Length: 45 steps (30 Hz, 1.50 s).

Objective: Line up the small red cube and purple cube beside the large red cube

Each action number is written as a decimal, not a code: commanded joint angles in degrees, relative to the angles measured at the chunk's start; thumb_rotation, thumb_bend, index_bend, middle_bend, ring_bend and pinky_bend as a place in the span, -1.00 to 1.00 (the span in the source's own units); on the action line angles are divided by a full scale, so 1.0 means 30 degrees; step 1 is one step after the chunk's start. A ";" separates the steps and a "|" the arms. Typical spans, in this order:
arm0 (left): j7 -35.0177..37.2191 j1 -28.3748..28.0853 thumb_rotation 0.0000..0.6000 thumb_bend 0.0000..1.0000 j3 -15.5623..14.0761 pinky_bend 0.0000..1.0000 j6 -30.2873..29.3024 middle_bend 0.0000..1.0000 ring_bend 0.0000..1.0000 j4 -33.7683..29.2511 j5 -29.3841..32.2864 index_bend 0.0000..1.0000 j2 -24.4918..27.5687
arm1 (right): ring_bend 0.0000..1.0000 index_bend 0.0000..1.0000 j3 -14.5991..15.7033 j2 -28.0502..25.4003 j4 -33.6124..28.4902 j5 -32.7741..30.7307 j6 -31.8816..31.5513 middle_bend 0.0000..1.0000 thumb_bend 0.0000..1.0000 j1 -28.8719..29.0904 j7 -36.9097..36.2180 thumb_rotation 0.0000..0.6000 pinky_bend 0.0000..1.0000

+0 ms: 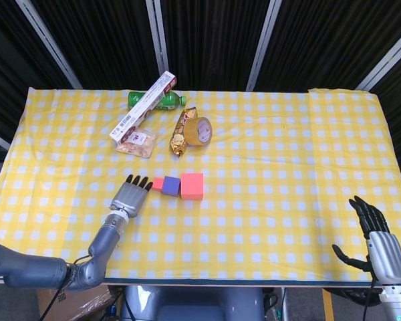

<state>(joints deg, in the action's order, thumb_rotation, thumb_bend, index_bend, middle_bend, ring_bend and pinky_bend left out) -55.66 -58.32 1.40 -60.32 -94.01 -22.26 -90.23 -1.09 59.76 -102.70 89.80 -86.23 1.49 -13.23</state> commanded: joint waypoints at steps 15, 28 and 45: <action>-0.0079 -0.0251 1.00 0.36 0.0050 -1.00 -0.0108 -1.00 -1.00 0.0032 0.0163 -0.90 -0.0529 | -1.00 -1.00 0.0026 -0.0023 0.0007 0.0071 -0.0031 -1.00 -0.38 -0.0003 -0.0068 1.00 -1.00; 0.3102 0.1696 1.00 -0.20 0.0103 -1.00 -0.1758 -1.00 -1.00 -0.3622 -0.2318 -1.00 0.3166 | -1.00 -1.00 -0.0016 -0.0043 0.0137 0.0020 -0.0033 -1.00 -0.39 0.0019 -0.0065 1.00 -1.00; 1.1898 1.1963 1.00 -0.57 -0.5536 -1.00 -1.2015 -1.00 -1.00 -0.5558 -1.7947 -1.00 1.0337 | -1.00 -1.00 -0.0426 0.0675 0.0651 -0.0528 -0.0528 -1.00 -0.38 -0.0086 0.3380 1.00 -1.00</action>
<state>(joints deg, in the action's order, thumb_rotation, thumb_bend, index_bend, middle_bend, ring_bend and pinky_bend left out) -24.77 -27.99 -10.91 -91.74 -111.73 -70.40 -62.86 -2.22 61.28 -101.05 88.13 -87.36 1.34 -4.02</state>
